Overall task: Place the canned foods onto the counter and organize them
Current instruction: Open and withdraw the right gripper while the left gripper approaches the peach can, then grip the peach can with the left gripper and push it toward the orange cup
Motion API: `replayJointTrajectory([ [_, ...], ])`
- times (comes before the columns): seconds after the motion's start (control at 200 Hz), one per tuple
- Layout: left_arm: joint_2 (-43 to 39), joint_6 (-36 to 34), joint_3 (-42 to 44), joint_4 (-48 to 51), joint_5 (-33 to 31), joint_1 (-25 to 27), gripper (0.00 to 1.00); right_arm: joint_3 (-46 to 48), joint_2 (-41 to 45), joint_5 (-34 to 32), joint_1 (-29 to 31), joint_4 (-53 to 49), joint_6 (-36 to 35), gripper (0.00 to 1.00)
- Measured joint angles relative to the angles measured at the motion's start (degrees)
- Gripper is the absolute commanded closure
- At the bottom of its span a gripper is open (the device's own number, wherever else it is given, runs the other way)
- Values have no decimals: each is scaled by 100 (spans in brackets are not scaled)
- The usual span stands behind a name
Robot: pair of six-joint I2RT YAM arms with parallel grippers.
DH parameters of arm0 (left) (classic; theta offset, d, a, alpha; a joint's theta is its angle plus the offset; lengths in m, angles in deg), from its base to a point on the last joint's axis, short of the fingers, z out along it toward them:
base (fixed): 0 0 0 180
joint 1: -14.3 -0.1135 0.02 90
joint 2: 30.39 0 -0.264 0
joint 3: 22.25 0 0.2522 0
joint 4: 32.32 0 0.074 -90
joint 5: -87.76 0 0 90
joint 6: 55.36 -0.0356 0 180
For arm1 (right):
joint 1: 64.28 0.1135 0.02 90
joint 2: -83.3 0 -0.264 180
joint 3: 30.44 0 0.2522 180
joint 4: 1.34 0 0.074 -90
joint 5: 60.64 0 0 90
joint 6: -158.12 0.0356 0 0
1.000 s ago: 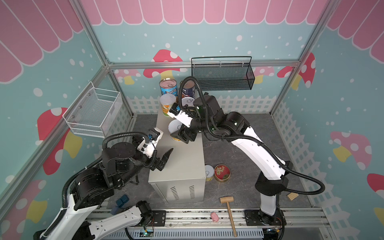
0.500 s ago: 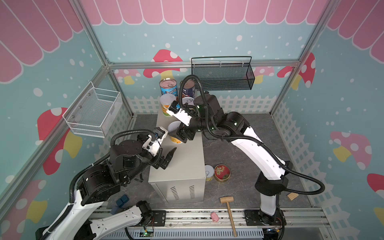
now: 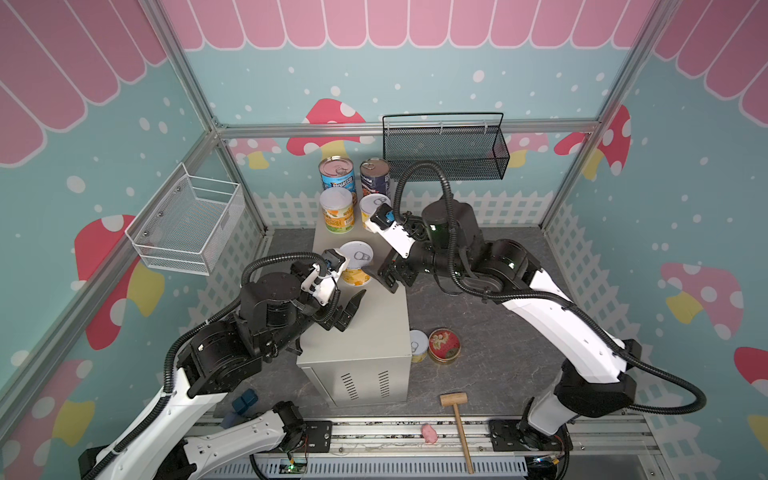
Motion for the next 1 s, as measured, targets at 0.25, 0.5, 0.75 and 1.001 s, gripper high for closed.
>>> replayJointTrajectory([
  [0.25, 81, 101, 37, -323, 750, -662, 0, 1663, 1349, -321, 2, 754, 11, 1],
  [0.5, 120, 149, 151, -699, 1438, -973, 1, 3215, 2253, 55, 2, 1521, -116, 1],
  [0.75, 264, 262, 286, -1084, 1816, -1375, 5, 3711, 2409, 400, 2, 1945, -260, 1],
  [1.001, 302, 323, 525, -1405, 2037, -1631, 16, 3877, 2409, 501, 2, 2162, -304, 1],
])
